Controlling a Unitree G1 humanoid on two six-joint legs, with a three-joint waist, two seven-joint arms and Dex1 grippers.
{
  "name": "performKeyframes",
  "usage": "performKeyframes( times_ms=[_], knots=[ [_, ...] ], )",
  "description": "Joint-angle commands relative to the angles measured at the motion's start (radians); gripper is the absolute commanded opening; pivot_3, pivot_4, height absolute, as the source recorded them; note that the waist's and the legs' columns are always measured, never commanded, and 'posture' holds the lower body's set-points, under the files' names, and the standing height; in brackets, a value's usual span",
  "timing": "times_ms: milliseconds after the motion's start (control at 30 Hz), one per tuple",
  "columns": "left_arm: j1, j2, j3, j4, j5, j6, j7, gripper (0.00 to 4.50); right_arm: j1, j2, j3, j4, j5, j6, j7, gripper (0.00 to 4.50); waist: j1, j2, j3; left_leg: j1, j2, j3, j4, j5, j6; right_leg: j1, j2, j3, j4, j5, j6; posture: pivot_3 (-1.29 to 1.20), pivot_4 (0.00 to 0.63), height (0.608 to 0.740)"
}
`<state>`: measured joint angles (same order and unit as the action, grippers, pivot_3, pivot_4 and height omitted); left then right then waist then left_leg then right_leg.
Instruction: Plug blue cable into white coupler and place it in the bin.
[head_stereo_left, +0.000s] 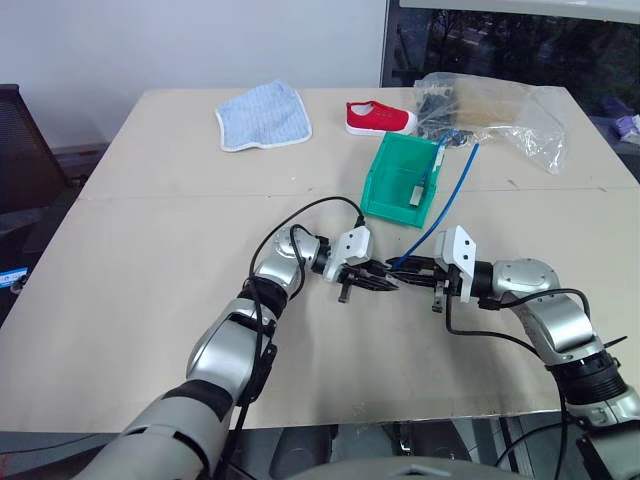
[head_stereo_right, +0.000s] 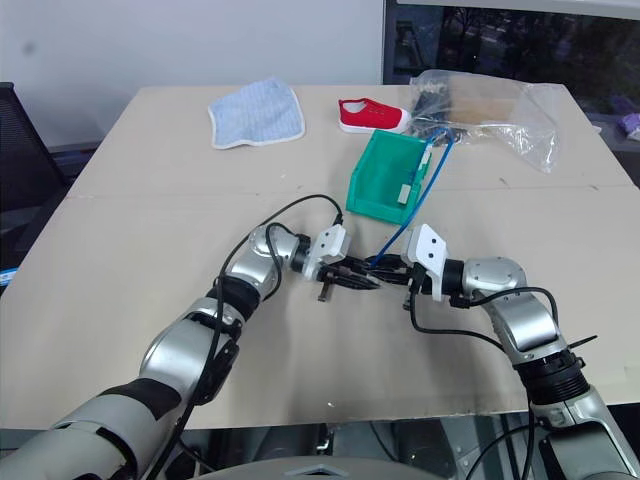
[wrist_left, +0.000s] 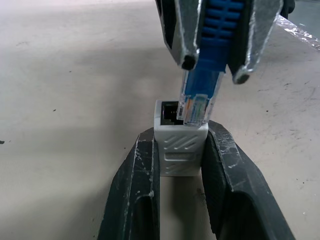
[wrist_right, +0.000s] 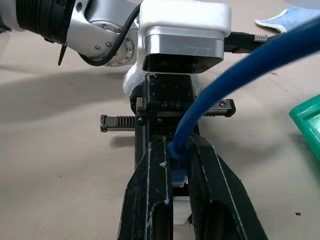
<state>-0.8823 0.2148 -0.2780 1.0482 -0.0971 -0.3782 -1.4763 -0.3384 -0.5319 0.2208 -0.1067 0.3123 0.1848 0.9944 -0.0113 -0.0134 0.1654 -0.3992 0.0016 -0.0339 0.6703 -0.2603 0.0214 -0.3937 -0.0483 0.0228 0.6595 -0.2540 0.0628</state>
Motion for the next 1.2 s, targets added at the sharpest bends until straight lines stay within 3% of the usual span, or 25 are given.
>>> performKeyframes(
  times_ms=[33, 1200],
  knots=[
    [-0.009, -0.003, 0.008, 0.020, 0.029, -0.017, -0.008, 0.53, 0.014, -0.005, 0.001, 0.026, -0.025, -0.006, 0.006, 0.00, 0.000, 0.000, 0.000, 0.000, 0.000, 0.000, 0.000, 0.000, 0.000, 0.000, 0.000, 0.000, 0.000, 0.000, 0.000, 0.00, 0.150, 0.740],
    [-0.022, -0.011, 0.051, 0.054, 0.063, -0.051, -0.016, 0.53, 0.026, -0.002, -0.025, 0.080, -0.012, 0.021, 0.002, 0.00, -0.001, -0.001, -0.001, 0.001, 0.000, -0.001, 0.000, 0.000, 0.000, 0.001, 0.000, 0.000, 0.002, 0.000, 0.000, 0.00, 0.150, 0.740]
  ],
)
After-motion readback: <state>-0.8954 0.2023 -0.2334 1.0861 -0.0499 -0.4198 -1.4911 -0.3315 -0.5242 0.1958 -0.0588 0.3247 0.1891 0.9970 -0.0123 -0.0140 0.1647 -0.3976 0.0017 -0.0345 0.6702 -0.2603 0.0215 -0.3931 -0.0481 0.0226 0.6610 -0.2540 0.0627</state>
